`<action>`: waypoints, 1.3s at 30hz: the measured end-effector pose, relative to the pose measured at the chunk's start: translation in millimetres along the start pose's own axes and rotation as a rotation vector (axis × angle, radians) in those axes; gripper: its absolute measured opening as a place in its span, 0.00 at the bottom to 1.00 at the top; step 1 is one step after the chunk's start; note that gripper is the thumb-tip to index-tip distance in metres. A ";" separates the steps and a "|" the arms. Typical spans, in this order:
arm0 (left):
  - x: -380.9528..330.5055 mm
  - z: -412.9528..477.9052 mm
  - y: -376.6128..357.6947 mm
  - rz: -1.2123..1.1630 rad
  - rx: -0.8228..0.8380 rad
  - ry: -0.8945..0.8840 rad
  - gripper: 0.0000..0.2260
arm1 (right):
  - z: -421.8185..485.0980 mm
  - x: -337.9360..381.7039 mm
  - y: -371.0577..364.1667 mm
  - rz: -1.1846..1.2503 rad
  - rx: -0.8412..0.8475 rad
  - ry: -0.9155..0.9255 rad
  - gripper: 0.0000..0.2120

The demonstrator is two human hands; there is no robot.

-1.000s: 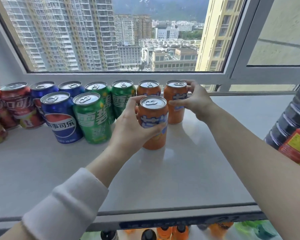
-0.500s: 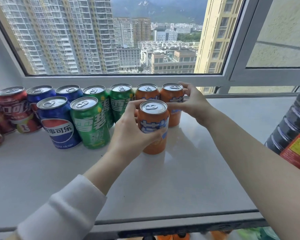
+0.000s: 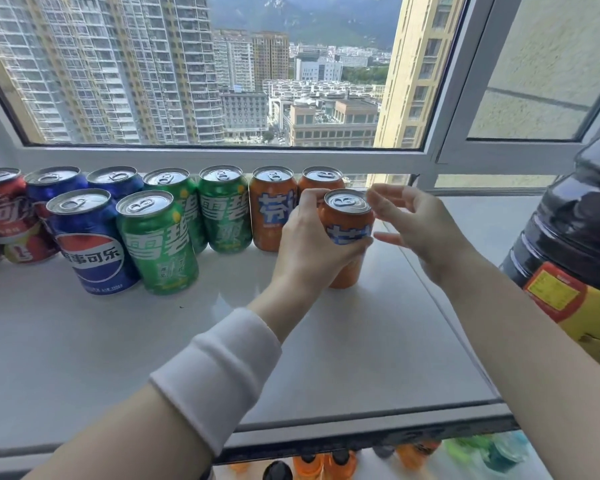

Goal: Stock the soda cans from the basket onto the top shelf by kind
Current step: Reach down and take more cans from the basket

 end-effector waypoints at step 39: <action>26.8 -15.2 12.4 0.015 0.136 0.112 0.18 | -23.5 -25.9 -31.8 -0.074 -0.119 0.137 0.25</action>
Point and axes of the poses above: each hand's wrist, its own z-axis towards the middle knuckle, its own y-axis out of the back of the hand, x = y × z, the point moved 3 cm from there along z, towards the middle knuckle, and after that the axes turned 5 degrees about z, right-handed, at the moved point
